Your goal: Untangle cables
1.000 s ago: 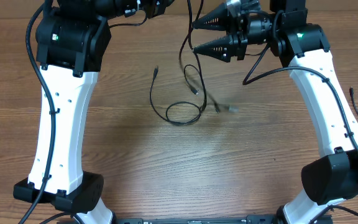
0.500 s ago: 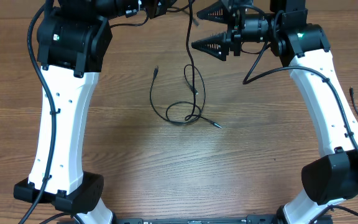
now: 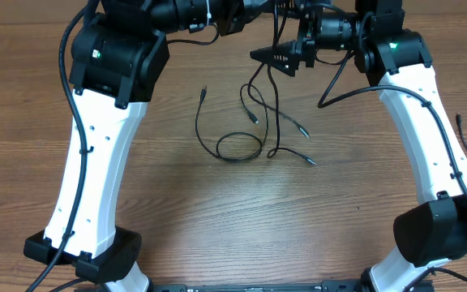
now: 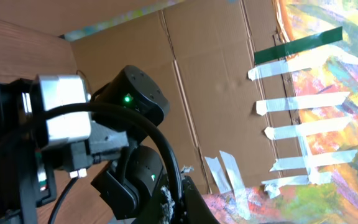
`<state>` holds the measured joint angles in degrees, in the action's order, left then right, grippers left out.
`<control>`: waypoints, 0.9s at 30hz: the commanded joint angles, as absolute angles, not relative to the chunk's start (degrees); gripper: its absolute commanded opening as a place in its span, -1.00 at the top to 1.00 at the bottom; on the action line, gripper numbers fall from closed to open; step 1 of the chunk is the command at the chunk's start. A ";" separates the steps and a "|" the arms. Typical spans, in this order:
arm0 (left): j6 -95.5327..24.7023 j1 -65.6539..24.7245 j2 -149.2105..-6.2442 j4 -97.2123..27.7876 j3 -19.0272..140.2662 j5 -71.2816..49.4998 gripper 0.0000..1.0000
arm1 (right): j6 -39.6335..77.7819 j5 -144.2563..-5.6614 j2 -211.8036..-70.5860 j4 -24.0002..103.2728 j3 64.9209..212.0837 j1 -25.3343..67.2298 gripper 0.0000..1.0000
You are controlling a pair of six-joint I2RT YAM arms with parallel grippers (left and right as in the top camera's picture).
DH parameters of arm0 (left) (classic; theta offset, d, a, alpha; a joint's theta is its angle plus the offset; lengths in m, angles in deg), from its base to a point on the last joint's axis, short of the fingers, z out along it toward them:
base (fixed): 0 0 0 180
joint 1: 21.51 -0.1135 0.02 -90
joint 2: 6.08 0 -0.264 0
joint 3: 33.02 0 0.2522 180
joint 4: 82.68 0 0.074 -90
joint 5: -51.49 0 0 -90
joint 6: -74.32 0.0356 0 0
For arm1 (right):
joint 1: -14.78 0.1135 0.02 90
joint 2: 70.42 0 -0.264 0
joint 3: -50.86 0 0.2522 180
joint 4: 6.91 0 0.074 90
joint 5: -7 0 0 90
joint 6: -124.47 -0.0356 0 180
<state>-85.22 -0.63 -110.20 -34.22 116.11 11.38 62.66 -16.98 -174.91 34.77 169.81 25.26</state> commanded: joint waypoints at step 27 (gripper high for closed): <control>-86.46 -5.57 -110.33 -33.22 116.77 5.96 0.92 | 62.35 6.91 -174.71 32.65 169.57 26.05 -0.37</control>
